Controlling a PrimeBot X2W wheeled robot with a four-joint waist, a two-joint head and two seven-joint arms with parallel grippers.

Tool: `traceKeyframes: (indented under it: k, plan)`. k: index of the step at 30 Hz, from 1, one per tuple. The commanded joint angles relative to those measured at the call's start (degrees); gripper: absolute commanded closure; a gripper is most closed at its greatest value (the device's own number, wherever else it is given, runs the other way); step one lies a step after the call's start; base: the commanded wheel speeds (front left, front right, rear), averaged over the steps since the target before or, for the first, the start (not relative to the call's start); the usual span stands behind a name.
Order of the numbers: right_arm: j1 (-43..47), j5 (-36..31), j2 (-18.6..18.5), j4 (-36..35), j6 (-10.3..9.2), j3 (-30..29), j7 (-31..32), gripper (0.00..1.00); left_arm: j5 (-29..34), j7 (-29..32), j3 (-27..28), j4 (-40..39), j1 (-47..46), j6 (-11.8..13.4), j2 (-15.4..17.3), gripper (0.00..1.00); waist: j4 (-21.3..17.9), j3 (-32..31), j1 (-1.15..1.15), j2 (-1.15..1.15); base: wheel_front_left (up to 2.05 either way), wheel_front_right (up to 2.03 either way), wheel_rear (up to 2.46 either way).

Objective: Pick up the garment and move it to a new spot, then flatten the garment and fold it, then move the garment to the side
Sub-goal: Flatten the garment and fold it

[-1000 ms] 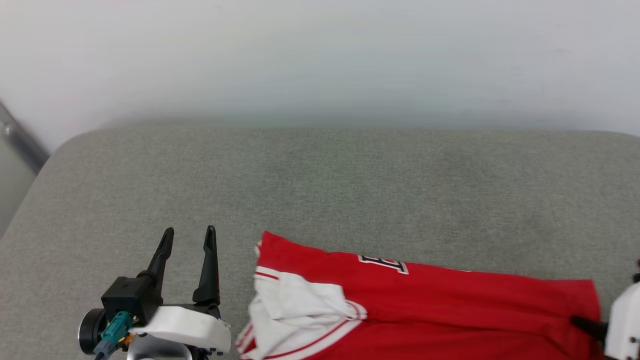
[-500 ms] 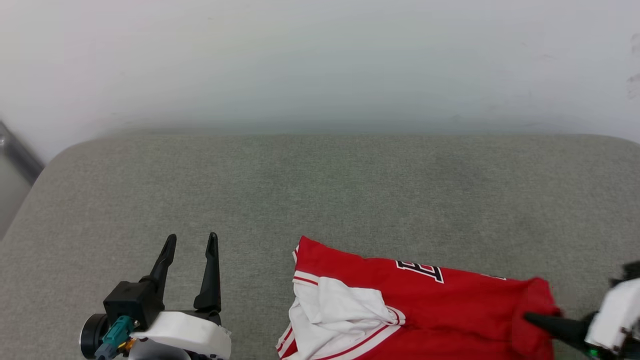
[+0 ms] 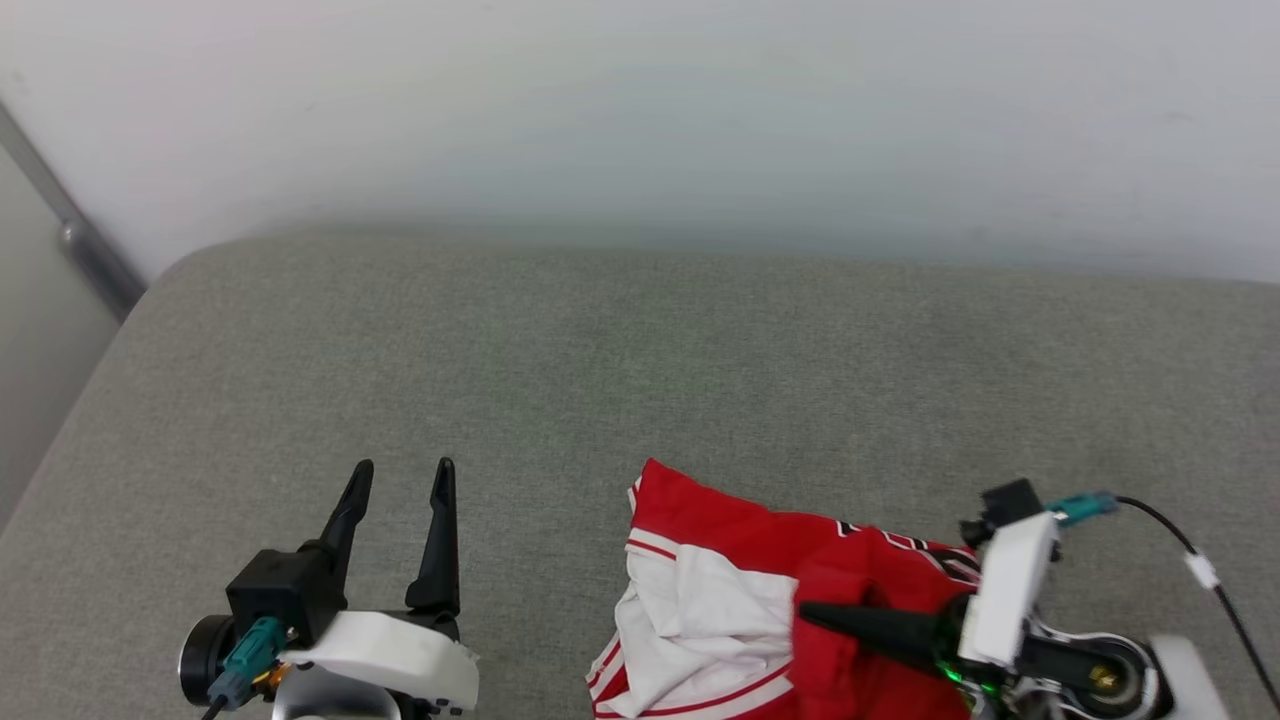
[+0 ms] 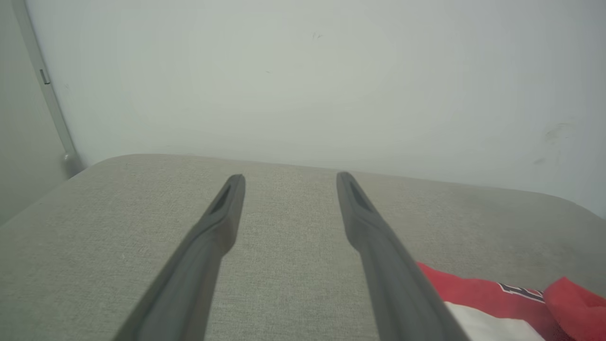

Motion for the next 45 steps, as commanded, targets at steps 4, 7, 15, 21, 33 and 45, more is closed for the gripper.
traceKeyframes:
  k: [4, 7, 15, 21, 33, 45]
  plan:
    - [-4.1, 2.7, 0.2, 2.5, 0.00, 8.9, -6.4, 1.00, 0.5, 0.2, -0.8, 0.2, -2.1, -0.5, -0.5, 0.00, 2.1, 2.0, 0.00, 0.00, 0.00, 0.00, 0.00]
    - [-6.6, 1.5, 0.2, 4.6, 0.00, 13.6, -9.9, 1.00, 0.5, 0.0, -1.4, 0.5, -3.2, -0.9, -1.1, 0.00, 3.1, 3.4, 0.00, 0.00, 0.00, 0.00, 0.00]
    - [-10.7, -1.8, 0.1, 8.7, 0.00, 21.4, -15.8, 0.15, 0.2, -0.8, -1.8, 2.2, -4.9, -1.6, -2.0, 0.00, 4.2, 5.9, 0.00, 0.00, 0.00, 0.00, 0.00]
    - [-12.6, -4.9, -3.5, 5.5, 0.01, 29.2, -16.6, 0.00, 0.1, -1.2, -1.8, 3.4, -4.3, -1.8, -2.0, 0.00, 3.2, 4.9, 0.00, 0.00, 0.00, 0.00, 0.00]
    - [-13.8, -22.7, -18.9, -6.5, 0.00, 39.9, -32.8, 0.00, -0.5, -1.3, -1.6, 3.9, -3.0, -1.0, -1.7, 0.00, -1.1, 1.6, 0.00, 0.00, 0.00, 0.00, 0.00]
    - [1.4, -41.8, -16.9, -9.5, 0.00, 13.4, -55.7, 0.00, -0.2, -2.1, -0.2, 3.6, -1.2, 0.4, -0.9, 0.00, -5.6, -0.4, 0.00, 0.00, 0.00, 0.00, 0.00]
